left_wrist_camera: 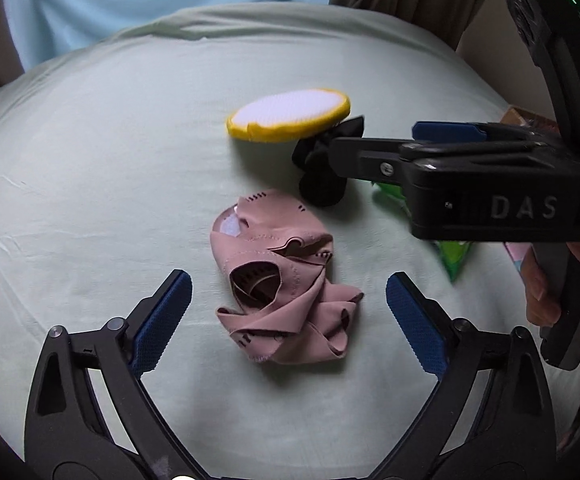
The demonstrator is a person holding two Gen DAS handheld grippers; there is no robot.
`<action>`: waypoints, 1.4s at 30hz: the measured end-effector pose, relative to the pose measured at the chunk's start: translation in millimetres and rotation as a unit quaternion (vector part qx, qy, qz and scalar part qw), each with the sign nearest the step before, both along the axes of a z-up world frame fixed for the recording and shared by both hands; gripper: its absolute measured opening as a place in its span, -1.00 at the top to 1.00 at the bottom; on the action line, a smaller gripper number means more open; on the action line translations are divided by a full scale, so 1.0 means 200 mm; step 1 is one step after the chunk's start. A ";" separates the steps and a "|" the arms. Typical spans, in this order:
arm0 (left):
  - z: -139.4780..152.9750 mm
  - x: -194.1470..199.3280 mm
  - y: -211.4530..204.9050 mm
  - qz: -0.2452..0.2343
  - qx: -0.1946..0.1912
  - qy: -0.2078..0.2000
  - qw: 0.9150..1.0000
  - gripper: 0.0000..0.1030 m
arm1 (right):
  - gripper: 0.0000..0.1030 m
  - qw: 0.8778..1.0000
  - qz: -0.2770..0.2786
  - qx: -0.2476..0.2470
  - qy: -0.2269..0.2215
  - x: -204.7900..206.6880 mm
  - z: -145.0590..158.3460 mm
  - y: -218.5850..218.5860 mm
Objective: Organize soft objects
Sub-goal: 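Grasp the pink fabric with the left tool while the right tool grasps the black cloth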
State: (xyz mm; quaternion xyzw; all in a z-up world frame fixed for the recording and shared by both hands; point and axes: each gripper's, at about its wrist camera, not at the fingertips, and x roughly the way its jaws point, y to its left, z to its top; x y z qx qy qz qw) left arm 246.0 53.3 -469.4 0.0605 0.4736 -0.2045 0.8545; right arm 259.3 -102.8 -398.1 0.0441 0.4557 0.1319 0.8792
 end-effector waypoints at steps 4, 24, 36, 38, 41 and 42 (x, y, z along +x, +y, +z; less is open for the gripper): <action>-0.11 0.06 -0.01 -0.004 0.007 0.016 1.000 -0.60 | -0.54 1.000 0.006 -0.001 0.015 0.10 -0.10 0.02; -0.06 0.10 0.02 -0.013 0.023 0.007 1.000 0.34 | 0.56 0.999 0.026 -0.016 0.030 0.17 -0.20 0.10; 0.20 0.02 0.06 0.001 0.021 -0.014 1.000 0.36 | 0.58 1.000 0.012 -0.009 0.014 0.04 0.05 0.06; 0.28 -0.01 0.07 0.006 0.020 -0.021 1.000 0.36 | 0.58 1.000 0.009 -0.007 0.009 0.01 0.12 0.04; 0.44 -0.05 0.09 0.017 0.016 -0.031 0.999 0.36 | 0.58 1.000 0.003 -0.005 0.000 -0.06 0.28 0.02; 0.50 -0.06 0.09 0.021 0.015 -0.034 0.999 0.36 | 0.58 1.000 0.001 -0.003 -0.002 -0.08 0.32 0.01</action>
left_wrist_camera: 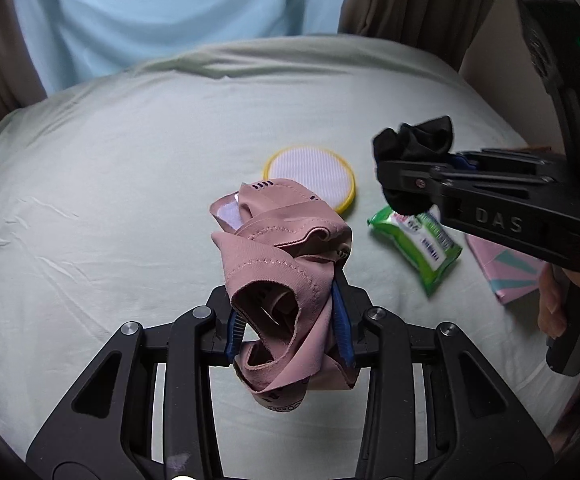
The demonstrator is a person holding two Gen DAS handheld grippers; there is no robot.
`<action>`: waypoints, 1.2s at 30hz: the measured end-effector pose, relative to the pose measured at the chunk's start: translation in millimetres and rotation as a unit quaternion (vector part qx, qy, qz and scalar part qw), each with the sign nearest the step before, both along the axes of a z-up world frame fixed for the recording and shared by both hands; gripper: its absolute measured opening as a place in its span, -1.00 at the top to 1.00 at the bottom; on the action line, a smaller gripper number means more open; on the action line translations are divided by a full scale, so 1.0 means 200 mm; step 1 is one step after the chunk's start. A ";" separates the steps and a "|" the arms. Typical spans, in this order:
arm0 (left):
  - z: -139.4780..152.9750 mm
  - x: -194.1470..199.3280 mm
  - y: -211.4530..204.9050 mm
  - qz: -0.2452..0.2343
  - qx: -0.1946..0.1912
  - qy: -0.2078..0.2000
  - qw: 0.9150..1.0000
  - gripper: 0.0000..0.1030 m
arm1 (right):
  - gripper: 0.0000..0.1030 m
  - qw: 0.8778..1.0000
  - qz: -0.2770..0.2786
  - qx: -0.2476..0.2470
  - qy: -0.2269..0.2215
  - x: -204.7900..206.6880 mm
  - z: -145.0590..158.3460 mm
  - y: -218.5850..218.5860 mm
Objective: Organize soft objects
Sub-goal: 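Grasp the pink fabric with the left tool while the right tool grasps the black cloth, then carry the pink fabric and black cloth over the cardboard box with both tools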
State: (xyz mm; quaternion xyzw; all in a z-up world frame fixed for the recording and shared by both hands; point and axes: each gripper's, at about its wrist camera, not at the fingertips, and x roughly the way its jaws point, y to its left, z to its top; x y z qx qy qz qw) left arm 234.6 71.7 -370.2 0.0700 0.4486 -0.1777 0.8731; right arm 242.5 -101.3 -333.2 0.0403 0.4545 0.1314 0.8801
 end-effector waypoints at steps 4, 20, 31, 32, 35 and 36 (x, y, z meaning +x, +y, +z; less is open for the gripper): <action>0.25 -0.10 0.01 0.016 -0.006 -0.015 1.000 0.36 | 0.58 1.000 -0.010 0.008 -0.012 -0.12 0.25 -0.05; 1.08 -0.49 -0.37 0.058 -0.035 -0.036 0.997 0.36 | 0.58 0.997 -0.052 0.006 -0.062 -0.69 1.09 -0.55; 1.23 -0.53 -1.06 0.003 -0.040 -0.052 0.998 0.35 | 0.58 0.991 -0.117 -0.019 -0.055 -0.88 1.18 -1.19; 1.21 -0.53 -1.13 -0.003 -0.039 -0.050 0.998 0.35 | 0.58 0.991 -0.124 -0.022 -0.050 -0.90 1.16 -1.26; 1.15 -0.51 -1.31 -0.016 -0.035 -0.036 0.999 0.35 | 0.58 0.989 -0.138 -0.027 -0.037 -0.90 1.11 -1.40; 1.12 -0.50 -1.38 -0.021 -0.032 -0.029 0.999 0.35 | 0.58 0.989 -0.142 -0.027 -0.032 -0.90 1.09 -1.45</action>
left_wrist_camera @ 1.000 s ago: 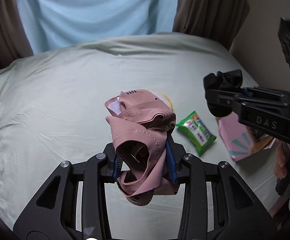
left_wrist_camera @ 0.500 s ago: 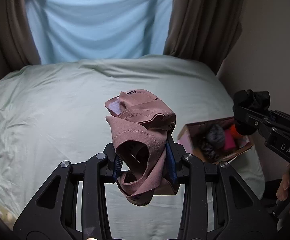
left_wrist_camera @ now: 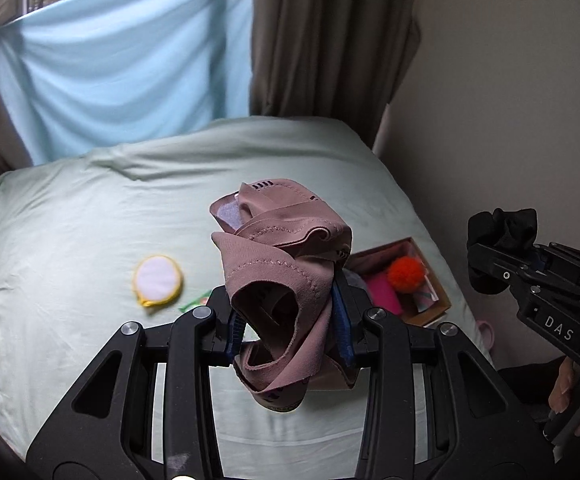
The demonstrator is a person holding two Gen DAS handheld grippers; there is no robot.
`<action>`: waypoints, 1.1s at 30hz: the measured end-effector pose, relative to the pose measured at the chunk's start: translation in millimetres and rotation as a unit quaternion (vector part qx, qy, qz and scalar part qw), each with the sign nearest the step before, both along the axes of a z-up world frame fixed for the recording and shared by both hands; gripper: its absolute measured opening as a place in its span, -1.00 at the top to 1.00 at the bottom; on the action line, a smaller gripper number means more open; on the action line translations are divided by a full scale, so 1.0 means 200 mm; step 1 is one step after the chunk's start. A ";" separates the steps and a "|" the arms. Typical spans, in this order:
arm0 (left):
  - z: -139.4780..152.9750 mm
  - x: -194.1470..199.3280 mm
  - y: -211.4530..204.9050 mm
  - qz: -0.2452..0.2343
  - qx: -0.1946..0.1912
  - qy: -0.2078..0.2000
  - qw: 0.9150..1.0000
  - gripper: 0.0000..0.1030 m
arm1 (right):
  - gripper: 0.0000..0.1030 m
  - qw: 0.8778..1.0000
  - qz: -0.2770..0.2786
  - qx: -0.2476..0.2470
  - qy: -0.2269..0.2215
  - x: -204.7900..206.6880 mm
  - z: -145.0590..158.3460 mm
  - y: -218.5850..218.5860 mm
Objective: Organize soft objects
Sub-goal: 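Carry the pink fabric and black cloth over the cardboard box with both tools, then open both tools to drop the pink fabric and black cloth inside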
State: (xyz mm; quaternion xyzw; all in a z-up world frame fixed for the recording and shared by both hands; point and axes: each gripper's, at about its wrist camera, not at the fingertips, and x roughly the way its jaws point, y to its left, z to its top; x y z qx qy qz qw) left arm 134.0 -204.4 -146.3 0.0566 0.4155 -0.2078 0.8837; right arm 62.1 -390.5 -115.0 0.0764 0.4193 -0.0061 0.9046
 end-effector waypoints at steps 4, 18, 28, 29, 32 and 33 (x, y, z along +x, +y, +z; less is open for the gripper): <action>-0.15 0.02 -0.22 -0.015 0.014 0.027 0.999 0.35 | 0.58 1.000 -0.014 0.006 0.023 0.03 -0.11 -0.16; -0.84 0.26 -0.47 0.018 0.070 0.163 0.984 0.36 | 0.58 0.991 -0.005 0.043 0.126 0.32 -0.63 -0.46; -1.12 0.33 -0.50 0.026 0.126 0.222 0.967 0.34 | 0.58 0.981 0.013 0.056 0.185 0.57 -0.90 -0.50; -1.11 0.34 -0.50 0.026 0.129 0.226 0.965 0.26 | 0.58 0.980 0.015 0.062 0.190 0.58 -0.92 -0.49; -1.12 0.33 -0.50 0.018 0.152 0.226 0.962 -1.00 | 0.16 0.977 0.012 0.074 0.198 0.60 -0.96 -0.50; -1.11 0.32 -0.49 0.019 0.159 0.216 0.963 -1.00 | -0.59 0.978 0.007 0.075 0.195 0.61 -0.97 -0.50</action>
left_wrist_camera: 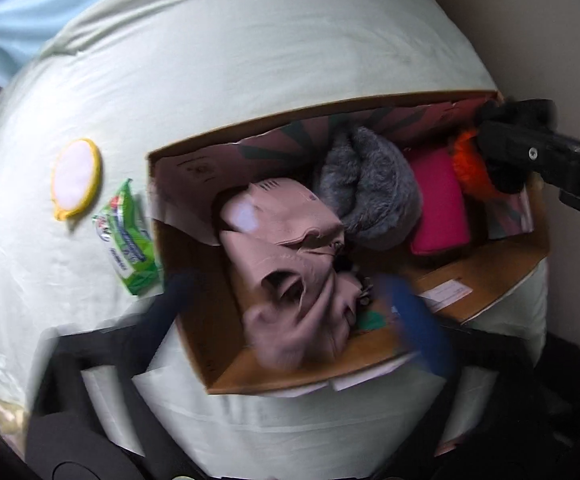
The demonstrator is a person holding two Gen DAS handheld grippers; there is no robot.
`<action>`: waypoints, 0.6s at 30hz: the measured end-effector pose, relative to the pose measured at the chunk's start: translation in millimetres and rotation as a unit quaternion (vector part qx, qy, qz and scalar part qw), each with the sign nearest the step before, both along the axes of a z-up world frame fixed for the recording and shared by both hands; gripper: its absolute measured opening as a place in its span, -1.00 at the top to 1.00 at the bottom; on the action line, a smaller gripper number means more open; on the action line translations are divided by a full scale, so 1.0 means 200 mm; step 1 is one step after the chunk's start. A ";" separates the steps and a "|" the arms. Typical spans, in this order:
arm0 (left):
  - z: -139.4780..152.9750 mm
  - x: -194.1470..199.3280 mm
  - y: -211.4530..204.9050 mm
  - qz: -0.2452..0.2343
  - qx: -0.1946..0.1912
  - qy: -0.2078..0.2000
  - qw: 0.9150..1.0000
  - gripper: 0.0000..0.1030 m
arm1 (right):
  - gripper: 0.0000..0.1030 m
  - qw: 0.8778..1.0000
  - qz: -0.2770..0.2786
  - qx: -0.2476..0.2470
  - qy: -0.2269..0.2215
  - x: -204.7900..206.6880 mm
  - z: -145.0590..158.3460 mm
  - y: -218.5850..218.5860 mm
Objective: Organize soft objects
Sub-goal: 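Open both tools to drop the pink fabric and black cloth inside, then lift both tools out of the box and move back toward the items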
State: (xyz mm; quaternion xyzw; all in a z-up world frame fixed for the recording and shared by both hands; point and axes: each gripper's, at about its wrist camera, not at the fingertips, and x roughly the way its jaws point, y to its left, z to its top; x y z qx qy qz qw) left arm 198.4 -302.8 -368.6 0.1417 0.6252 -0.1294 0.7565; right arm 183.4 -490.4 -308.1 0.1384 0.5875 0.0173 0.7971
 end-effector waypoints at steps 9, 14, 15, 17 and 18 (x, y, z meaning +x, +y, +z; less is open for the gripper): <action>0.02 0.00 0.03 -0.002 -0.008 0.008 1.000 -1.00 | -1.00 1.000 -0.004 0.006 -0.025 0.00 -0.07 -0.02; 0.07 -0.01 0.03 0.002 -0.016 0.003 1.000 -1.00 | -1.00 1.000 -0.007 0.004 -0.030 -0.03 -0.06 -0.02; 0.08 -0.01 0.04 0.001 -0.017 0.001 1.000 -1.00 | -1.00 1.000 -0.006 0.002 -0.031 -0.03 -0.05 -0.02; 0.13 -0.02 0.05 0.000 -0.023 -0.003 1.000 -1.00 | -1.00 0.999 -0.003 -0.001 -0.033 -0.05 -0.02 -0.01; 0.15 -0.02 0.05 -0.001 -0.028 -0.005 1.000 -1.00 | -1.00 0.999 -0.001 -0.002 -0.035 -0.05 -0.01 -0.01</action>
